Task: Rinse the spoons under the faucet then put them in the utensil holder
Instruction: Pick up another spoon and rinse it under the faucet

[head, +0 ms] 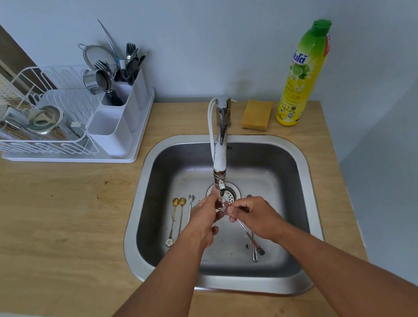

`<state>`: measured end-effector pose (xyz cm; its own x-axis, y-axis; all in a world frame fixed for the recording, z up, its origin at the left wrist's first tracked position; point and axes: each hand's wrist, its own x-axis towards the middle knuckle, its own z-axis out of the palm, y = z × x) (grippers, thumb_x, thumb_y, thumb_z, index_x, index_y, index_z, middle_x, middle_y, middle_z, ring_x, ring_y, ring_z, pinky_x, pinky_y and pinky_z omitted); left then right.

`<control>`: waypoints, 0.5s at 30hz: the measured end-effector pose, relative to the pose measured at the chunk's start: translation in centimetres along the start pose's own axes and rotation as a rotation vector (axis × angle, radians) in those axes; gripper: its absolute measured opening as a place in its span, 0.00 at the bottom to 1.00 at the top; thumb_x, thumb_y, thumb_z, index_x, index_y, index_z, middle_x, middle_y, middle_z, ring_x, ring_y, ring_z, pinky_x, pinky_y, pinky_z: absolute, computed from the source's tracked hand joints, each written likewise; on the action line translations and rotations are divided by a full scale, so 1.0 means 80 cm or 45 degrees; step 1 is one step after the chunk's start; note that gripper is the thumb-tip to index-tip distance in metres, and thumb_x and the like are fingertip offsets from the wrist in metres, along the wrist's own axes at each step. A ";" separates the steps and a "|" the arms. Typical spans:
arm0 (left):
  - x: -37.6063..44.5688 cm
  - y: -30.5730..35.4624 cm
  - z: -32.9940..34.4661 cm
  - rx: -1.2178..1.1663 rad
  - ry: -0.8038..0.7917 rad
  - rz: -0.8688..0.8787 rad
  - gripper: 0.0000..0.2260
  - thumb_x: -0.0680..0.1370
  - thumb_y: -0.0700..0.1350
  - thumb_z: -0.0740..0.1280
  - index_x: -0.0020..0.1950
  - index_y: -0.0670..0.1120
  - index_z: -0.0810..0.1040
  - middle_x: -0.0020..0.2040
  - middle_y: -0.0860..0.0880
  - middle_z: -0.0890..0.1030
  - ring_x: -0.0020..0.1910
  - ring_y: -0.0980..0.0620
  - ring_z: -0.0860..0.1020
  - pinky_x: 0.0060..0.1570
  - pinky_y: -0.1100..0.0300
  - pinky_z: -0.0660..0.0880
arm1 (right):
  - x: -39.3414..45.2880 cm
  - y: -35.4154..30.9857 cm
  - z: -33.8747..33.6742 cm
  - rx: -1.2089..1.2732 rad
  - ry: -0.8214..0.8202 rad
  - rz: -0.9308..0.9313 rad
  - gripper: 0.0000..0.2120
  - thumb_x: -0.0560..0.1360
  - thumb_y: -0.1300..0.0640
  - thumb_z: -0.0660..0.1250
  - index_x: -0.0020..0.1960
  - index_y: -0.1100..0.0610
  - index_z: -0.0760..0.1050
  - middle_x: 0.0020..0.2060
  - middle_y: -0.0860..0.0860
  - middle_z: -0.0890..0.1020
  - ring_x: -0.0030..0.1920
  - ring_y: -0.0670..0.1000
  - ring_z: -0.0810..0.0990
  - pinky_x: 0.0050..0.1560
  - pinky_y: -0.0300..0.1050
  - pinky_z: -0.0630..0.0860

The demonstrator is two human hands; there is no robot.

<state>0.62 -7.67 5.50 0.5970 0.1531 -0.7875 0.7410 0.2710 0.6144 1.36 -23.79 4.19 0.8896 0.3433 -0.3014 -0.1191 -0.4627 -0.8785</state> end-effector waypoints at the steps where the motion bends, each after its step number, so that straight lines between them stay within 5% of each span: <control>1: -0.001 0.001 0.001 -0.009 0.006 -0.006 0.16 0.79 0.63 0.67 0.48 0.53 0.86 0.43 0.55 0.87 0.48 0.53 0.80 0.45 0.51 0.67 | 0.000 0.000 0.000 -0.006 0.001 -0.004 0.09 0.81 0.52 0.70 0.44 0.47 0.86 0.37 0.42 0.86 0.40 0.36 0.82 0.42 0.26 0.71; 9: -0.008 -0.002 0.007 0.078 0.144 0.129 0.17 0.79 0.62 0.70 0.46 0.48 0.84 0.43 0.52 0.85 0.45 0.51 0.78 0.37 0.58 0.67 | 0.002 0.002 0.005 -0.194 0.005 -0.025 0.10 0.80 0.51 0.69 0.42 0.49 0.86 0.36 0.36 0.84 0.43 0.38 0.78 0.47 0.40 0.68; 13: -0.007 0.003 0.010 0.023 0.189 0.089 0.17 0.83 0.58 0.62 0.50 0.48 0.85 0.45 0.51 0.87 0.46 0.51 0.78 0.49 0.52 0.68 | 0.001 0.004 0.001 -0.173 0.040 0.013 0.08 0.79 0.51 0.70 0.44 0.47 0.86 0.38 0.36 0.84 0.44 0.41 0.78 0.45 0.41 0.73; 15: -0.007 0.005 0.009 -0.001 0.172 0.044 0.18 0.84 0.58 0.60 0.50 0.49 0.84 0.45 0.52 0.87 0.45 0.52 0.77 0.47 0.51 0.68 | 0.001 0.003 -0.001 -0.165 0.046 0.004 0.08 0.79 0.51 0.70 0.44 0.47 0.86 0.38 0.38 0.84 0.43 0.42 0.79 0.44 0.42 0.75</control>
<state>0.83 -8.31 6.24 0.5752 0.2886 -0.7654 0.7205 0.2642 0.6411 1.43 -23.96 4.01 0.9047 0.3131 -0.2889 -0.0661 -0.5666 -0.8213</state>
